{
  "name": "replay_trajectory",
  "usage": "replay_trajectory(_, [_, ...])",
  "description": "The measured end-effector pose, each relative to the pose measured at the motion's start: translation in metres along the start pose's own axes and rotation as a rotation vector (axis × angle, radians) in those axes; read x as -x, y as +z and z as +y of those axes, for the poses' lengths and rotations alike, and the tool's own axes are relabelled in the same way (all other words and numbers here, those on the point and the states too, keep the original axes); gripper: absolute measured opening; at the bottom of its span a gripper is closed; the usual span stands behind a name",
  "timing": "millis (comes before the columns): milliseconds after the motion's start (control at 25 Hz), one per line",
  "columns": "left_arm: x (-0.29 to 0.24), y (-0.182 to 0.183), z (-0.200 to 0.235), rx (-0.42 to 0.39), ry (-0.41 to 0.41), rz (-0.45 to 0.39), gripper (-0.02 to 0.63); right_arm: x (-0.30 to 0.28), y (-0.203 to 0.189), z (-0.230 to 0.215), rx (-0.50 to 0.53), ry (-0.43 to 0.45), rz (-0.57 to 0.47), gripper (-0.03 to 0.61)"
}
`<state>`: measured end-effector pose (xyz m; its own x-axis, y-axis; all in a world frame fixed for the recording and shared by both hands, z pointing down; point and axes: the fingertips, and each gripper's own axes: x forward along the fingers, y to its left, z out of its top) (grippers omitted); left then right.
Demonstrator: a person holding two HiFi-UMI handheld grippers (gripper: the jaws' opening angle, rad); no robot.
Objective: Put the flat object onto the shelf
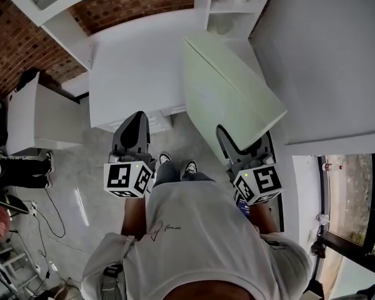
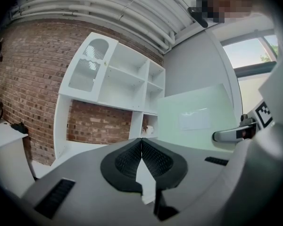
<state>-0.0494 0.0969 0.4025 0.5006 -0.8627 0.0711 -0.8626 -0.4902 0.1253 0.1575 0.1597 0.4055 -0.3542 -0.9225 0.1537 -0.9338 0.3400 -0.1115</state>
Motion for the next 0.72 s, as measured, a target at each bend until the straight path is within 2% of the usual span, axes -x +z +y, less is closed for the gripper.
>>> replay_trajectory(160, [-0.017,-0.002,0.006,0.019,-0.003,-0.003,0.014,-0.016,0.003,-0.003,0.013,0.021,-0.001,0.275])
replay_trajectory(360, [-0.044,-0.005,0.009,0.034,-0.036,0.002,0.014,-0.036,0.003,-0.011,0.022,0.005,0.020,0.275])
replay_trajectory(720, [-0.103,0.018,0.049,0.023,-0.063,-0.024,0.014,-0.109,0.024,-0.017,0.031,0.026,0.014,0.275])
